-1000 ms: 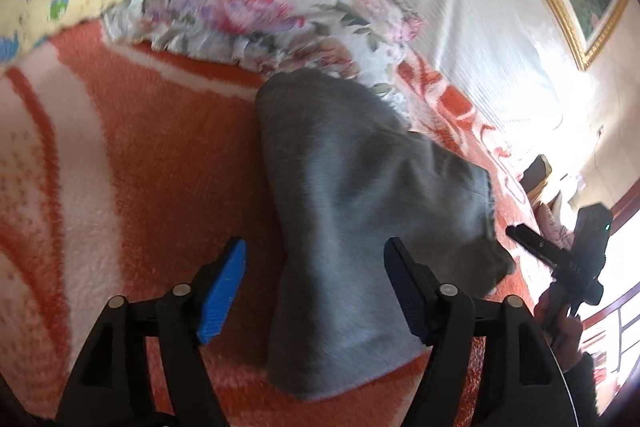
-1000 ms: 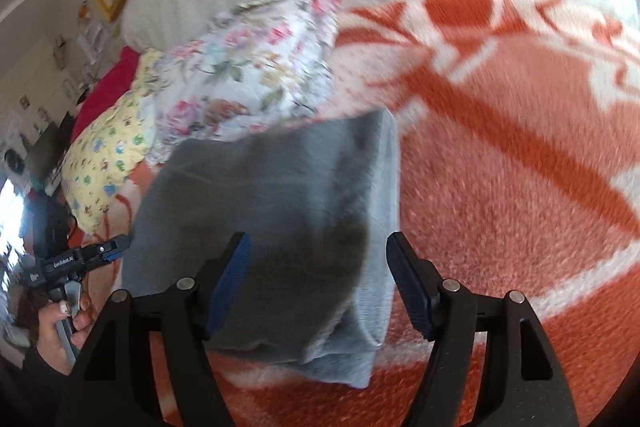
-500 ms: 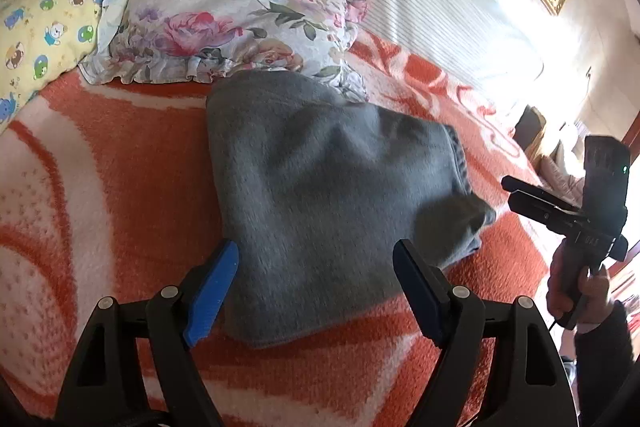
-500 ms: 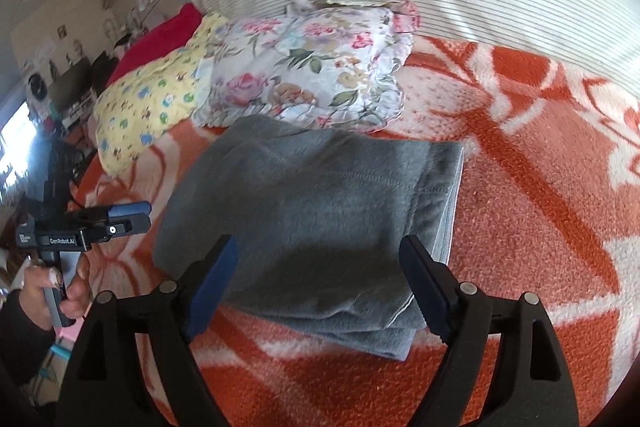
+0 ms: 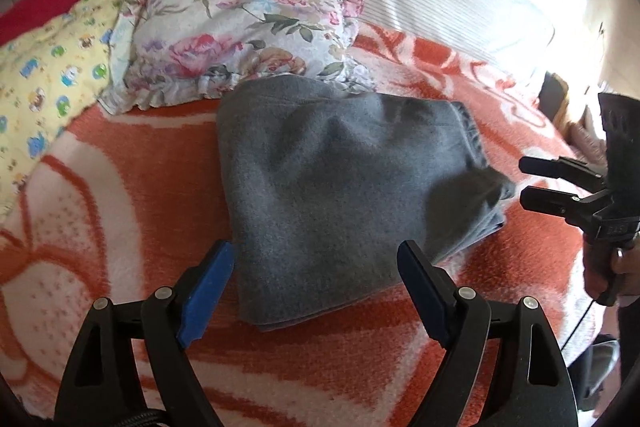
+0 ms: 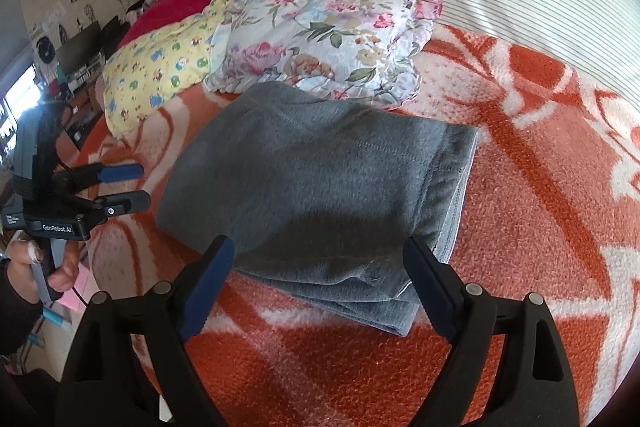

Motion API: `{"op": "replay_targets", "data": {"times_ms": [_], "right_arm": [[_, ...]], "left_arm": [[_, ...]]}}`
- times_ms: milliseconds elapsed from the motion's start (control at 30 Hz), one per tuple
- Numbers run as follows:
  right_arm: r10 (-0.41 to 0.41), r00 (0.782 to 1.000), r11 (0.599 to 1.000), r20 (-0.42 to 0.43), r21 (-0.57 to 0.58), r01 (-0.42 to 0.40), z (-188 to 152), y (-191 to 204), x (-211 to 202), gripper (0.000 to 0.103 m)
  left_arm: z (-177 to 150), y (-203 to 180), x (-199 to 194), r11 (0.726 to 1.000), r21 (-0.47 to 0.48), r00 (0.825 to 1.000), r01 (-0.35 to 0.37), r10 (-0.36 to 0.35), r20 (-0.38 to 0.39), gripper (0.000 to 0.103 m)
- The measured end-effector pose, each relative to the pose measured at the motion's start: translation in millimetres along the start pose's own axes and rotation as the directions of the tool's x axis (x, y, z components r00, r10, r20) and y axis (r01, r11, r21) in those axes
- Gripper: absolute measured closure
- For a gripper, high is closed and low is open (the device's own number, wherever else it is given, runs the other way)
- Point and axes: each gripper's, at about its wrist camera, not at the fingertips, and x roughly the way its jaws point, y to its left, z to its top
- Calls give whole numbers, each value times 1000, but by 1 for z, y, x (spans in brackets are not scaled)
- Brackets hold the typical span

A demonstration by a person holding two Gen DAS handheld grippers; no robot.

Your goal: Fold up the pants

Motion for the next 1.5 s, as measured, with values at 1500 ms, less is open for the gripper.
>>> {"op": "replay_targets", "data": {"times_ms": [1500], "right_arm": [[-17, 1000, 997, -23, -79, 15, 6, 22, 17, 12]], "left_arm": [[3, -4, -9, 993, 18, 993, -114, 113, 46, 14]]}}
